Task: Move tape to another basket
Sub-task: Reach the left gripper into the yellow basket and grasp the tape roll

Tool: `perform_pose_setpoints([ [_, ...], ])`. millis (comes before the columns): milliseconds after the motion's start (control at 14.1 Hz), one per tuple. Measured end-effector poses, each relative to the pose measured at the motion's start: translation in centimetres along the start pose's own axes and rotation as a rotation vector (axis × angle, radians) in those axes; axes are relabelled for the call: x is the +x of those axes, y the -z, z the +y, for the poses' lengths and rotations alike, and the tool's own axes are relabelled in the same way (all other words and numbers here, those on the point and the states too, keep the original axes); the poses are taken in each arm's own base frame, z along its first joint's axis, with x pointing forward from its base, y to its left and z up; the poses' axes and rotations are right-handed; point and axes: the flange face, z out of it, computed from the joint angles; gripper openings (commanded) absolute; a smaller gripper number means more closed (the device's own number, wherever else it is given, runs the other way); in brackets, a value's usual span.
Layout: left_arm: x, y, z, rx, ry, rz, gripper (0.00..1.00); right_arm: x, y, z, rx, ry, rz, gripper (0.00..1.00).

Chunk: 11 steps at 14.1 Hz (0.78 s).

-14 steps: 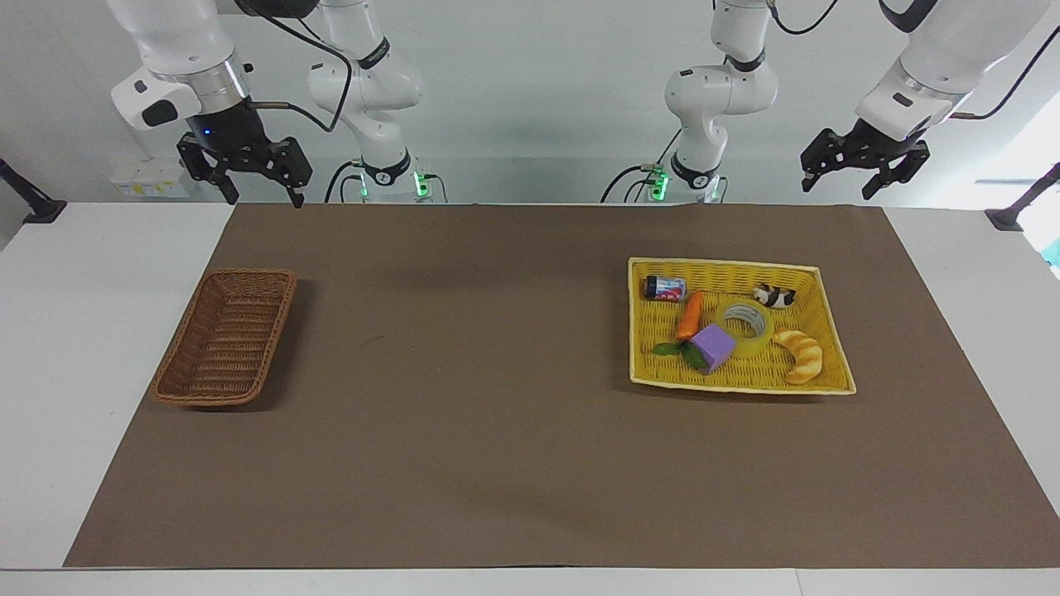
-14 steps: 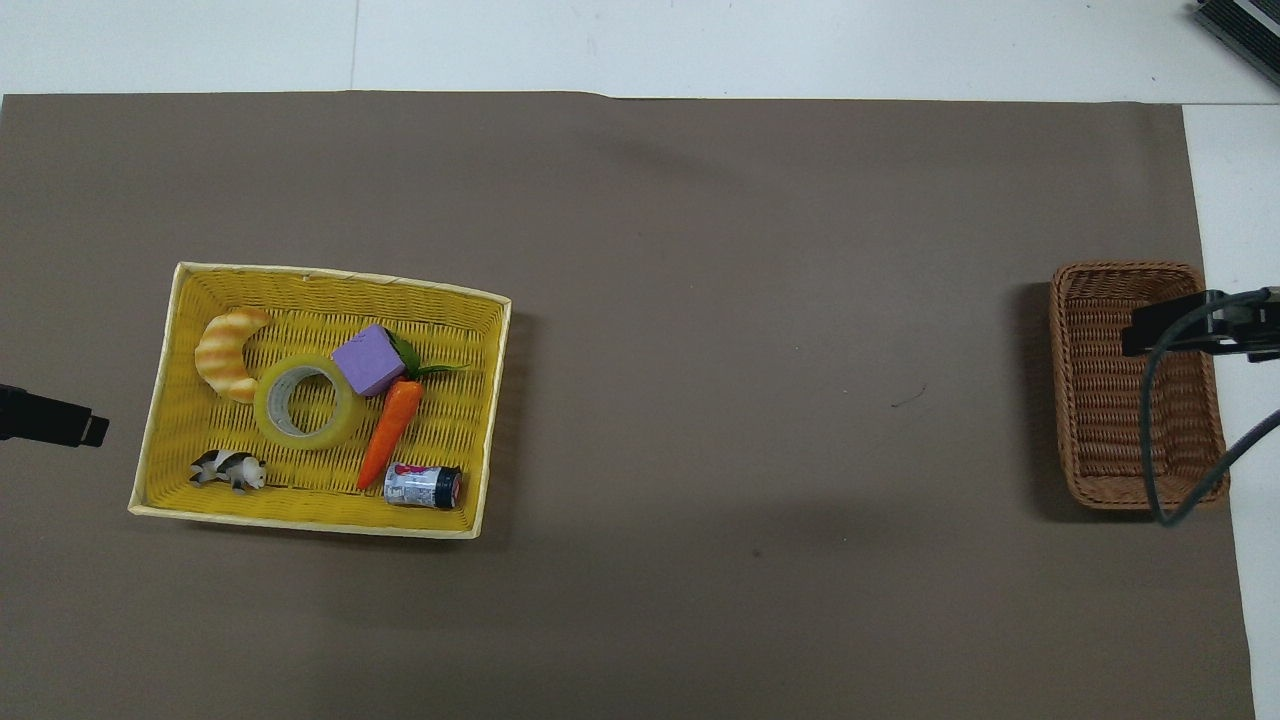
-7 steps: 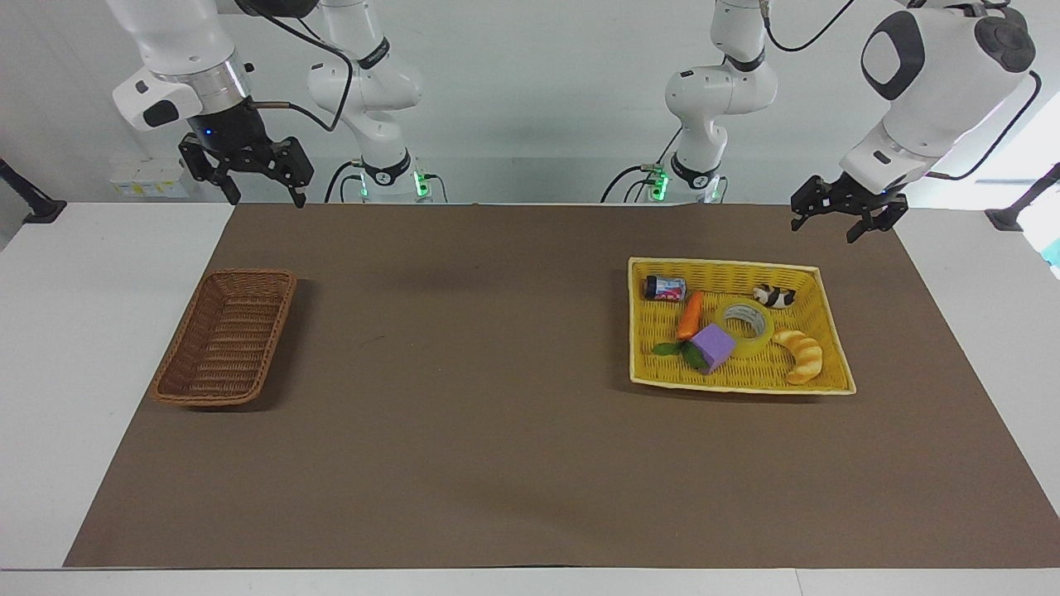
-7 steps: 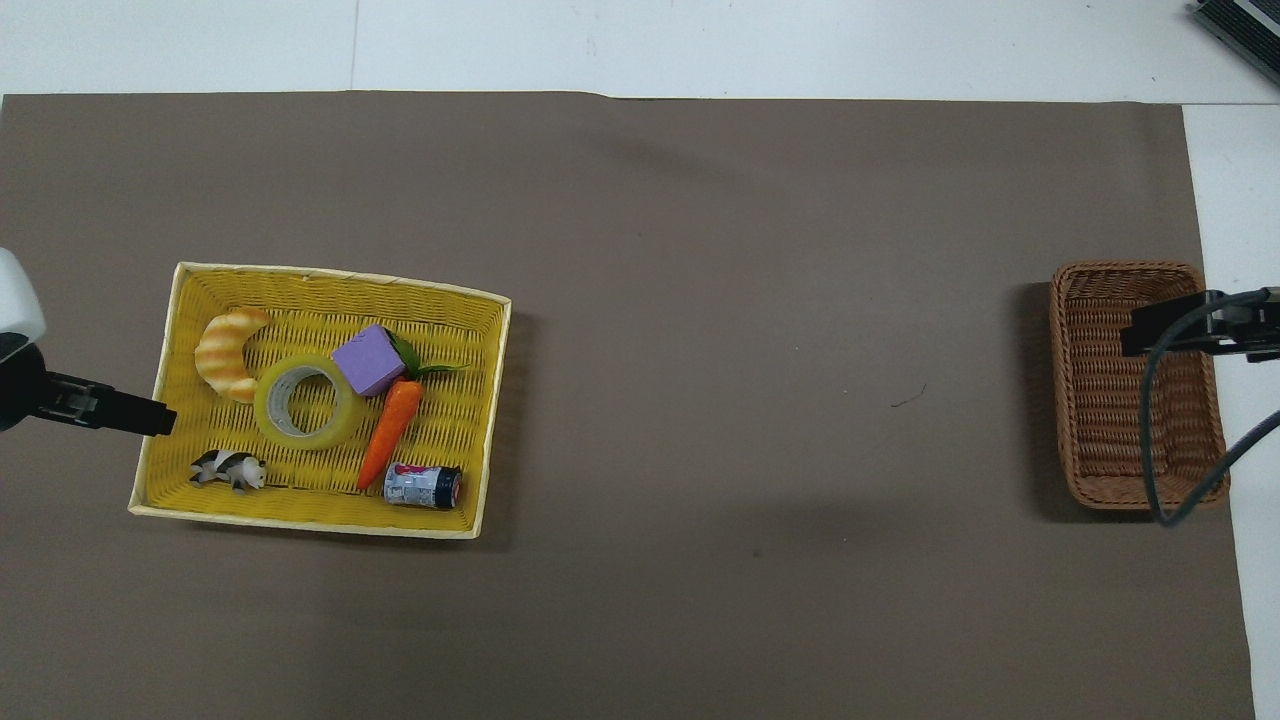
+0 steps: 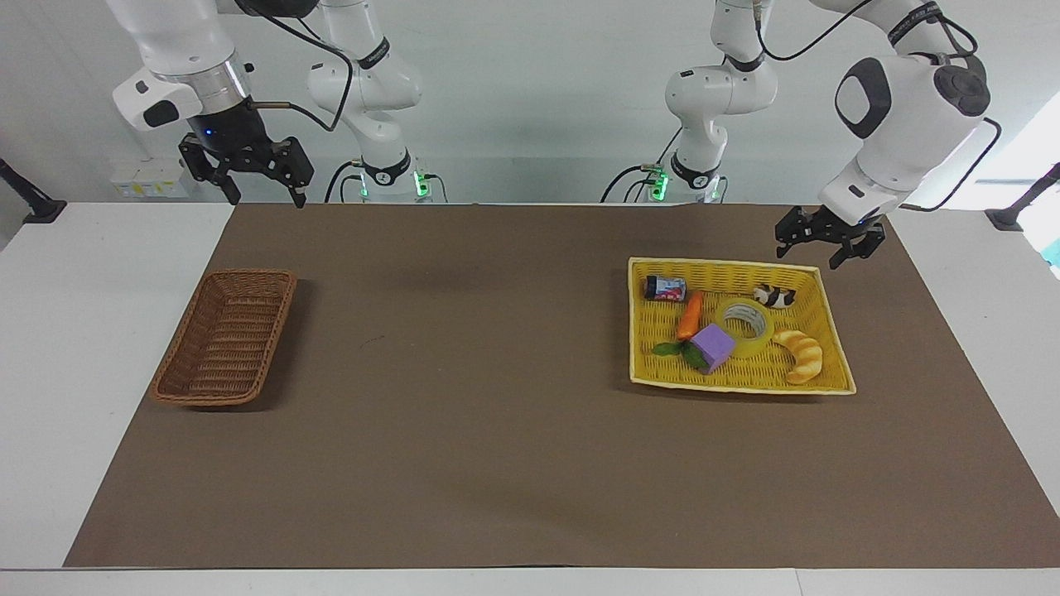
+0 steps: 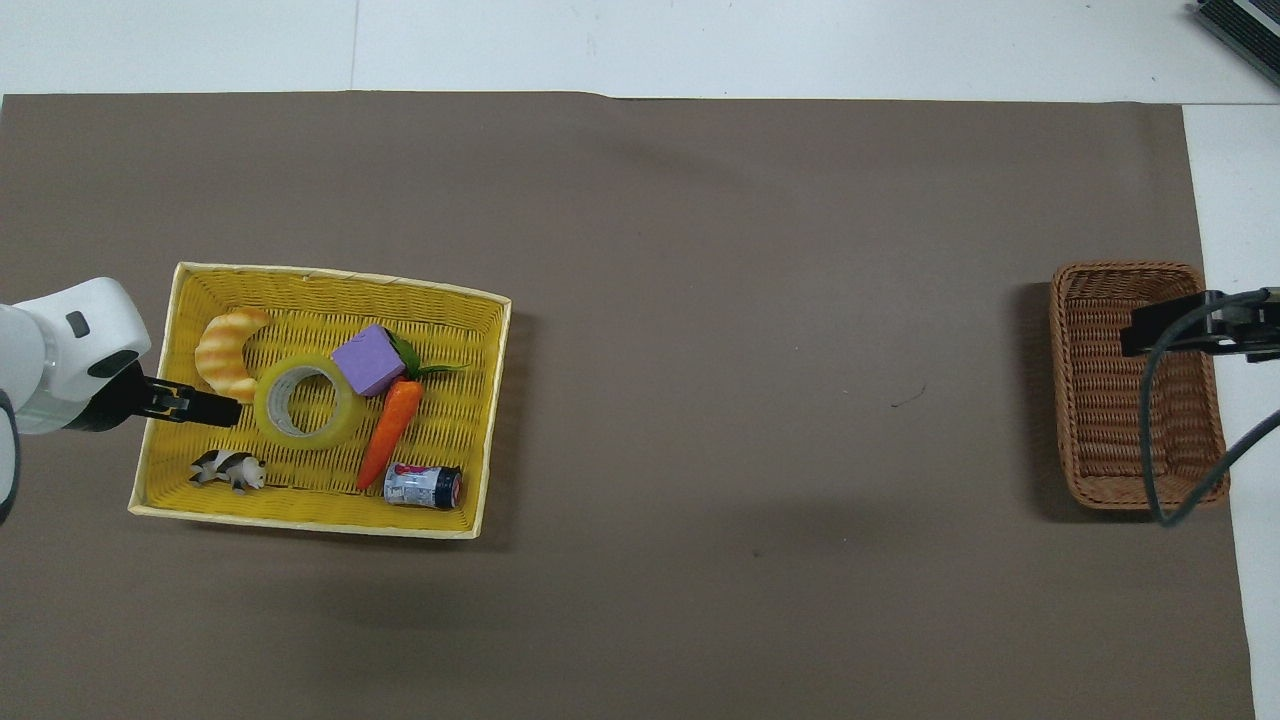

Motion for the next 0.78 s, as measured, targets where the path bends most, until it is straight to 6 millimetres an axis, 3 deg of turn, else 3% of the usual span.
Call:
perform_pose_setpoints([
  [284, 1.9, -6.1, -0.7, -0.025, 0.027, 0.03, 0.8, 0.0, 0.0, 0.0, 0.0, 0.0, 0.0, 1.0],
  [355, 2.2, -7.8, -0.5, -0.04, 0.037, 0.033, 0.68, 0.0, 0.0, 0.0, 0.0, 0.0, 0.0, 1.0],
  [498, 2.6, -10.5, -0.2, -0.055, 0.045, 0.023, 0.0, 0.0, 0.0, 0.0, 0.0, 0.0, 0.0, 1.0],
  [640, 2.5, -11.7, -0.3, -0.056, 0.051, 0.021, 0.0, 0.0, 0.0, 0.0, 0.0, 0.0, 0.0, 1.0],
  [782, 2.5, -11.7, -0.5, -0.056, 0.055, 0.023, 0.0, 0.0, 0.0, 0.0, 0.0, 0.0, -0.001, 1.0],
])
